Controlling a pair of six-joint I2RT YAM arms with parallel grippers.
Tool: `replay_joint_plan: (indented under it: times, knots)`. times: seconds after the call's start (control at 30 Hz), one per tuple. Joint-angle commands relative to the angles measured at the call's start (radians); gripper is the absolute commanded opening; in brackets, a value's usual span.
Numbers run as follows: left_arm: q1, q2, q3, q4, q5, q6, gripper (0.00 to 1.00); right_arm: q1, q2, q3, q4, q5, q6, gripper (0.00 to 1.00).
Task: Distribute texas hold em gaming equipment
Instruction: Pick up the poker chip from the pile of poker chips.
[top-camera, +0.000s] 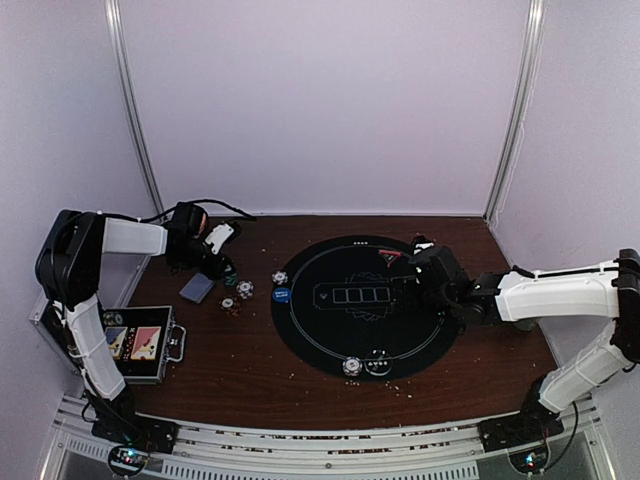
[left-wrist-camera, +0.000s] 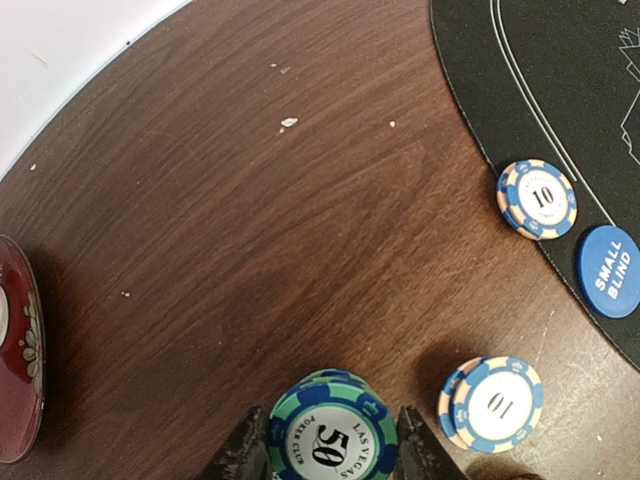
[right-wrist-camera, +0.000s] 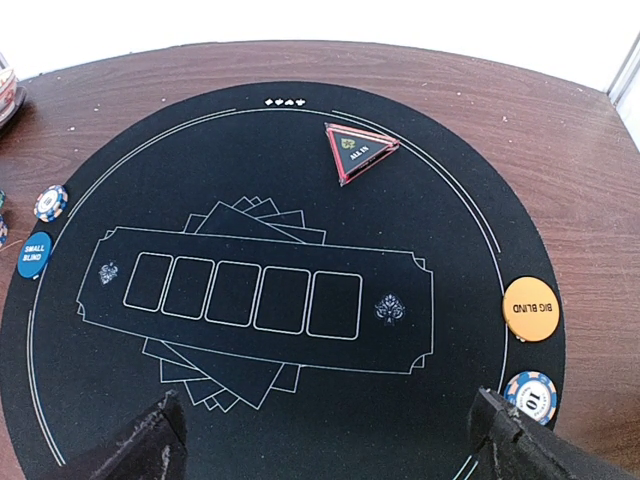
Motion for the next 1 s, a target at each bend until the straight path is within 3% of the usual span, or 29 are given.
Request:
replay_joint_plan:
  times: [0.0,0.23,0.97]
  knots:
    - [0.006,-0.013,0.020,0.001,0.031,0.000,0.21,0.007,-0.021,-0.008,0.004,0.032,-0.005,1.00]
    - [0.006,-0.056,0.014,0.001,0.030,0.000,0.15,0.008,-0.023,-0.009,0.004,0.035,-0.003,1.00]
    - [0.005,-0.138,0.043,-0.046,0.107,0.023,0.15,0.009,-0.027,-0.012,0.004,0.042,-0.002,1.00]
